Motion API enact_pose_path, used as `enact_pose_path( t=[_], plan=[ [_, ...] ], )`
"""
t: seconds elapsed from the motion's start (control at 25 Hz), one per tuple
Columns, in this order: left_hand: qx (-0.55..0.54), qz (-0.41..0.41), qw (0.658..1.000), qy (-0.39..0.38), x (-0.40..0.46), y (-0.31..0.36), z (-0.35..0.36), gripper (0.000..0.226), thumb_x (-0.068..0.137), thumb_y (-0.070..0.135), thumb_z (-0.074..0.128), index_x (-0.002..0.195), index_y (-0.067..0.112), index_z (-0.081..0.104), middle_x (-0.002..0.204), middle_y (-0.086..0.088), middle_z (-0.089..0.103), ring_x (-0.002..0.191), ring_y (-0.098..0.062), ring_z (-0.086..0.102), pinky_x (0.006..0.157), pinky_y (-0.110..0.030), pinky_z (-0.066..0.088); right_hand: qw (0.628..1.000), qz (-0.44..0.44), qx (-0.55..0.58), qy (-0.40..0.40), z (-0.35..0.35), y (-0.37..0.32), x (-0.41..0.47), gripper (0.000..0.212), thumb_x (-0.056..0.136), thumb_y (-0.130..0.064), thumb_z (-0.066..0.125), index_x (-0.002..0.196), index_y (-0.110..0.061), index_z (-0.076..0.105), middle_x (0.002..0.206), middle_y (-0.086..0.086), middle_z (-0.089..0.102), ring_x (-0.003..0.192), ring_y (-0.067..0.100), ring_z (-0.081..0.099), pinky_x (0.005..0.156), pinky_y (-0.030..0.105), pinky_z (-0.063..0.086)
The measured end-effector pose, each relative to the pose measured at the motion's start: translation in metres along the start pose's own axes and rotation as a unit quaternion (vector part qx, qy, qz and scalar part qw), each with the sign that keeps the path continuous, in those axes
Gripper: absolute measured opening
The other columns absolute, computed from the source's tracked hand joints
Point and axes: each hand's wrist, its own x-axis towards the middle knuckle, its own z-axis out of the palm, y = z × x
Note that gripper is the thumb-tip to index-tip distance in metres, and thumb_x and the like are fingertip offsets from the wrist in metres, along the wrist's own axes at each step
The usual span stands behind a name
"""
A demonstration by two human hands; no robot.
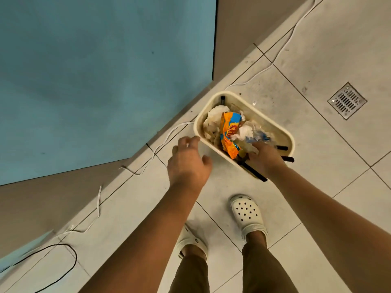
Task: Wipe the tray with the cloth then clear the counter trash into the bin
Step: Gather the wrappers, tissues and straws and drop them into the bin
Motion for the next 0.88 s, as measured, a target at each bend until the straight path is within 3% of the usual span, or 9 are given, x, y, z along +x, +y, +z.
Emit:
enact_pose_path(
  t=[0.08, 0.16, 0.4, 0.52, 0.64, 0.68, 0.8, 0.88],
  plan=[
    [-0.068, -0.035, 0.997, -0.023, -0.025, -0.01, -0.015, 0.049, 0.086, 0.025, 0.054, 0.134, 0.025, 0.043, 0.136, -0.002, 0.04, 0.112, -0.02, 0.051, 0.075, -0.029, 0.041, 0.994, 0.034, 0.099, 0.034, -0.012, 0.002, -0.035, 0.035, 0.091, -0.018, 0.046, 0.126, -0.014, 0.053, 0.127, 0.015, 0.056, 0.111, 0.032, 0.053, 0.086, 0.031, 0.042],
    [-0.101, -0.041, 0.993, -0.045, -0.049, -0.017, -0.034, 0.046, 0.087, 0.022, 0.055, 0.132, 0.025, 0.046, 0.134, -0.002, 0.043, 0.103, -0.019, 0.056, 0.072, -0.025, 0.041, 0.994, 0.02, 0.094, 0.049, -0.025, 0.003, -0.07, 0.038, 0.09, -0.015, 0.049, 0.127, -0.015, 0.054, 0.133, 0.014, 0.052, 0.116, 0.033, 0.05, 0.092, 0.033, 0.042],
    [-0.101, -0.012, 0.993, -0.061, -0.099, -0.002, -0.141, 0.033, 0.088, 0.019, 0.053, 0.12, 0.028, 0.056, 0.127, 0.002, 0.049, 0.094, -0.02, 0.06, 0.088, -0.035, 0.049, 0.985, -0.04, 0.156, 0.055, -0.09, -0.046, -0.164, 0.029, 0.087, -0.01, 0.052, 0.112, -0.015, 0.064, 0.119, 0.015, 0.061, 0.106, 0.033, 0.057, 0.09, 0.033, 0.045],
    [-0.143, -0.008, 0.99, -0.007, -0.139, 0.017, -0.214, 0.03, 0.088, 0.019, 0.055, 0.116, 0.026, 0.059, 0.125, 0.002, 0.05, 0.093, -0.022, 0.06, 0.089, -0.036, 0.049, 0.968, -0.119, 0.216, 0.039, -0.138, -0.103, -0.225, 0.023, 0.087, -0.007, 0.052, 0.105, -0.016, 0.065, 0.102, 0.012, 0.066, 0.09, 0.027, 0.062, 0.081, 0.032, 0.05],
    [-0.21, -0.01, 0.974, 0.079, -0.201, 0.032, -0.29, 0.028, 0.087, 0.018, 0.056, 0.115, 0.024, 0.059, 0.119, 0.002, 0.051, 0.085, -0.019, 0.059, 0.089, -0.035, 0.049, 0.946, -0.24, 0.212, 0.052, -0.196, -0.158, -0.298, 0.02, 0.089, -0.01, 0.053, 0.103, -0.018, 0.065, 0.088, -0.002, 0.062, 0.072, 0.004, 0.056, 0.062, 0.005, 0.04],
    [-0.228, -0.011, 0.968, 0.103, -0.223, 0.034, -0.31, 0.028, 0.087, 0.018, 0.056, 0.114, 0.024, 0.06, 0.116, 0.002, 0.051, 0.078, -0.018, 0.058, 0.086, -0.035, 0.049, 0.938, -0.273, 0.209, 0.048, -0.211, -0.174, -0.325, 0.02, 0.089, -0.009, 0.054, 0.103, -0.019, 0.064, 0.088, -0.004, 0.061, 0.072, 0.003, 0.056, 0.063, 0.003, 0.04],
    [-0.285, -0.016, 0.94, 0.184, -0.279, 0.03, -0.356, 0.026, 0.089, 0.023, 0.056, 0.115, 0.023, 0.06, 0.113, 0.003, 0.054, 0.068, -0.01, 0.053, 0.079, -0.025, 0.047, 0.919, -0.36, 0.159, 0.0, -0.246, -0.217, -0.394, 0.023, 0.088, -0.007, 0.054, 0.105, -0.018, 0.063, 0.094, -0.006, 0.061, 0.071, 0.007, 0.056, 0.071, 0.017, 0.045],
    [-0.311, -0.009, 0.924, 0.222, -0.304, 0.024, -0.377, 0.026, 0.09, 0.027, 0.056, 0.116, 0.023, 0.06, 0.113, 0.004, 0.056, 0.067, -0.003, 0.05, 0.073, -0.017, 0.042, 0.911, -0.397, 0.106, -0.029, -0.26, -0.242, -0.424, 0.025, 0.088, -0.007, 0.054, 0.11, -0.017, 0.062, 0.099, -0.007, 0.059, 0.069, 0.007, 0.054, 0.062, 0.007, 0.041]
  ],
)
